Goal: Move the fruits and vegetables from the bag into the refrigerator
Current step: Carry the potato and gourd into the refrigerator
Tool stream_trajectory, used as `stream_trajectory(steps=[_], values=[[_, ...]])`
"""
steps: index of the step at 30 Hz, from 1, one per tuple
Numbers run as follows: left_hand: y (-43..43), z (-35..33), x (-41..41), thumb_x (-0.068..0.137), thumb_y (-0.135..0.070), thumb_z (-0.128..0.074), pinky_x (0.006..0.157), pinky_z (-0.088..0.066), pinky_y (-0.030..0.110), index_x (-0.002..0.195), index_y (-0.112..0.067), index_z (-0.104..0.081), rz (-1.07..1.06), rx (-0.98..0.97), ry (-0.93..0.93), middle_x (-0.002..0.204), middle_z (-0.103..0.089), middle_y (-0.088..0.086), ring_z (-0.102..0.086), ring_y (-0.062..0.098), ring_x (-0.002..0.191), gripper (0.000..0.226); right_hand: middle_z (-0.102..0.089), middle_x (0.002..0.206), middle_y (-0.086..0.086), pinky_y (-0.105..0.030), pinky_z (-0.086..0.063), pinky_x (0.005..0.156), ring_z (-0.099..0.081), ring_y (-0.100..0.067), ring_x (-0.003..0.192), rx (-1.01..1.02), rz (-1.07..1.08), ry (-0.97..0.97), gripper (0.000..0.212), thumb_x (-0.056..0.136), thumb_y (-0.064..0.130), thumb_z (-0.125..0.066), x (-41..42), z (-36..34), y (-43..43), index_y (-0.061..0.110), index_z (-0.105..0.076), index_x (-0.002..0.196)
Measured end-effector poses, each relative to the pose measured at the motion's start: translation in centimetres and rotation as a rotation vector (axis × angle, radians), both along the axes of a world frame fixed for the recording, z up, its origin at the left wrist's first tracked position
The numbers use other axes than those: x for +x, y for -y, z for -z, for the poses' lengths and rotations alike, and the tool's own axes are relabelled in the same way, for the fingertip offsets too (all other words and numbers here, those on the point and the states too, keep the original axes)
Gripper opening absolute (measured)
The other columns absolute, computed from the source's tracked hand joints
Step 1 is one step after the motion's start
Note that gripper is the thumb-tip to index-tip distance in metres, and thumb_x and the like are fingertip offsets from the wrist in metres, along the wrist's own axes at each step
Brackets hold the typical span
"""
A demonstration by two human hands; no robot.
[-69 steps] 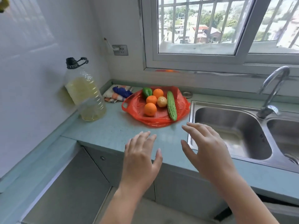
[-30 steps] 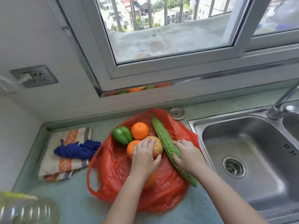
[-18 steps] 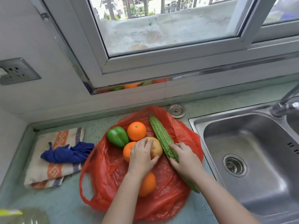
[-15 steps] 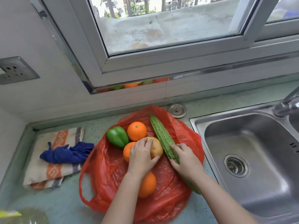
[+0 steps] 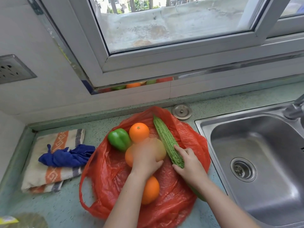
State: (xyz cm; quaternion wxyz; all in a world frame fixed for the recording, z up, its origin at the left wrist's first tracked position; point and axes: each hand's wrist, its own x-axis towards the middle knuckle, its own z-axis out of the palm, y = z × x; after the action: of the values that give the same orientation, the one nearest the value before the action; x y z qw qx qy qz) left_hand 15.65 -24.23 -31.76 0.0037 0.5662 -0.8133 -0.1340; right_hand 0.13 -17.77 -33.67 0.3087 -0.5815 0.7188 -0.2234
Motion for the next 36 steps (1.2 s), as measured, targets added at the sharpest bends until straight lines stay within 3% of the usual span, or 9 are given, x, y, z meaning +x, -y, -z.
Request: stream_trajectory(steps=[8,16,25,30,36], values=[[-0.3,0.0,0.3,0.078,-0.043,-0.062,0.112,-0.010,0.049,0.141,-0.024,-0.027,0.021,-0.026,-0.081,0.145,-0.029,0.002,-0.025,0.020,0.133,0.074,-0.043,0.107,0.001,-0.028,-0.042,0.091,-0.049,-0.017,0.102,-0.052,0.042,0.108,0.065,0.079,0.024,-0.065,0.0,0.2,-0.2,0.033,-0.038,0.137],[-1.1,-0.1,0.5,0.076,-0.033,-0.066,0.106,-0.022,0.032,0.135,-0.016,-0.039,0.040,-0.025,-0.278,0.140,-0.038,0.005,-0.031,0.022,0.131,0.067,-0.043,0.105,0.002,-0.026,-0.041,0.091,-0.048,-0.015,0.103,-0.080,0.031,0.126,0.064,0.079,0.023,-0.065,-0.1,-1.1,-0.8,0.032,-0.038,0.137],[-1.7,-1.0,-0.4,0.073,-0.017,-0.068,0.096,-0.039,0.029,0.119,-0.010,-0.053,0.002,0.035,-0.534,0.114,-0.058,0.005,-0.052,0.021,0.109,0.049,-0.044,0.106,0.005,-0.022,-0.039,0.094,-0.047,-0.011,0.105,-0.120,0.025,0.156,0.064,0.078,0.020,-0.066,0.4,-2.4,-1.7,0.033,-0.040,0.135],[-2.8,0.4,0.1,0.073,-0.023,-0.065,0.099,-0.033,0.028,0.126,-0.009,-0.045,0.043,0.055,-0.356,0.123,-0.048,0.007,-0.044,0.024,0.117,0.058,-0.041,0.106,0.001,-0.022,-0.037,0.093,-0.046,-0.017,0.105,-0.022,0.019,0.021,0.064,0.079,0.024,-0.064,0.4,-1.9,-2.4,0.031,-0.038,0.137],[-2.9,0.2,0.4,0.072,-0.040,-0.071,0.101,-0.034,0.031,0.134,-0.020,-0.035,0.075,0.119,-0.138,0.136,-0.032,0.002,-0.035,0.023,0.124,0.075,-0.041,0.105,0.002,-0.021,-0.038,0.089,-0.045,-0.013,0.101,0.015,0.022,0.034,0.064,0.080,0.026,-0.063,0.4,-1.5,-3.3,0.035,-0.036,0.137]])
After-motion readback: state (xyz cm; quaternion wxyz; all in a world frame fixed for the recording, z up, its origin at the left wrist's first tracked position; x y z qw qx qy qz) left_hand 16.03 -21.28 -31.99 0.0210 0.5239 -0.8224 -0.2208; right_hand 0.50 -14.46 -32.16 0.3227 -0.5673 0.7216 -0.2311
